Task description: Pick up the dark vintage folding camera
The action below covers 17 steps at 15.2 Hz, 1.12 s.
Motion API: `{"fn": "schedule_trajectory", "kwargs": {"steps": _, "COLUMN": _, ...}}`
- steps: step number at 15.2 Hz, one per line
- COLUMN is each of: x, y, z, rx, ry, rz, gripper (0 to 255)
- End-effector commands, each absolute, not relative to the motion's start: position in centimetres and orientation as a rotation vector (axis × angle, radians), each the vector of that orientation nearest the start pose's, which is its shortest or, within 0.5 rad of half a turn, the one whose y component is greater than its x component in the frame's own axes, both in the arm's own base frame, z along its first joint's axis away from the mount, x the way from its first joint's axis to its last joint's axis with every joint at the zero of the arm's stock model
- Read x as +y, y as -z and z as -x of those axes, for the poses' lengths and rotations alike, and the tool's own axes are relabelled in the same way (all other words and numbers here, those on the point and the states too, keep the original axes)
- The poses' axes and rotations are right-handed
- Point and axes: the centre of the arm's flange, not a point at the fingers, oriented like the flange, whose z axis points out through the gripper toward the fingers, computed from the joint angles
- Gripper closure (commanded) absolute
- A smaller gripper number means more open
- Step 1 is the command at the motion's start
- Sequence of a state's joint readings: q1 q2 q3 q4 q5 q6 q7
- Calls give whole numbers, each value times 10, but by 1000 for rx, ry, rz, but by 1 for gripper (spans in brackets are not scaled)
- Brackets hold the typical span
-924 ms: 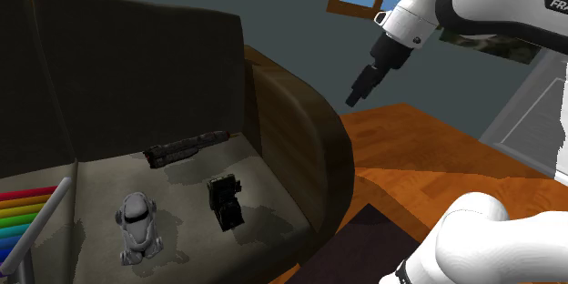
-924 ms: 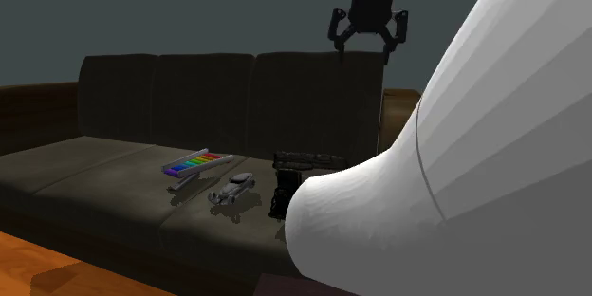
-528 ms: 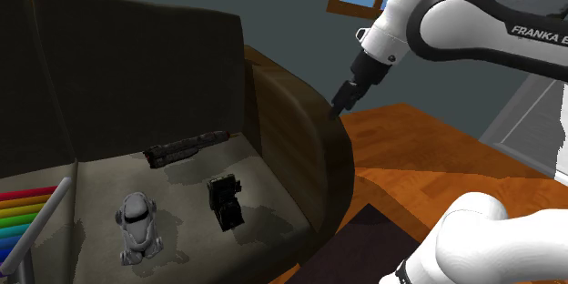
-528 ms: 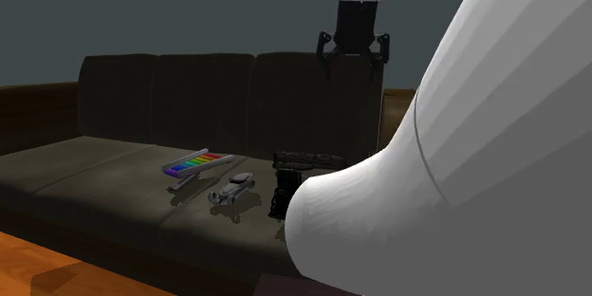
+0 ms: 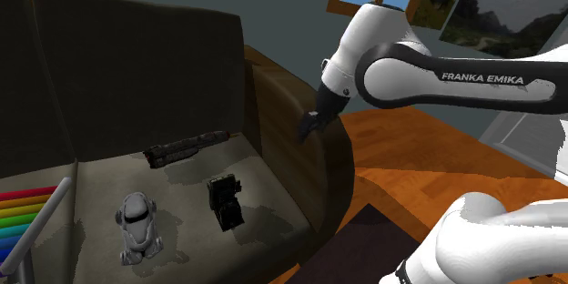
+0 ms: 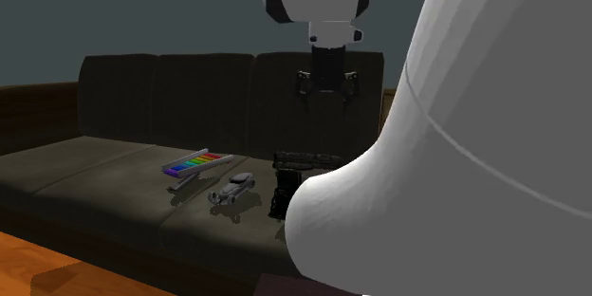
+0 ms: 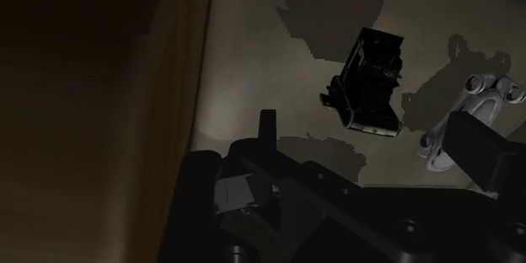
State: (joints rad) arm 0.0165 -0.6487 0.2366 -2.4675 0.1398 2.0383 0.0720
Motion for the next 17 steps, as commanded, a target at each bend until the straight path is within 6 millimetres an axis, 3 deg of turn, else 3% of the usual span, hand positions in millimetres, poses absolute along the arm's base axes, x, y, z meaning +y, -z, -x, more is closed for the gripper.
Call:
{"fn": "schedule_trajectory", "kwargs": {"steps": 1, "x": 129, "y": -503, "z": -376, "rx": -131, "ry": 323, "rz": 3109, "gripper": 0}}
{"fn": "schedule_trajectory", "kwargs": {"steps": 17, "x": 230, "y": -332, "z": -461, "rx": 48, "ry": 293, "rz": 3162, "gripper": 0}}
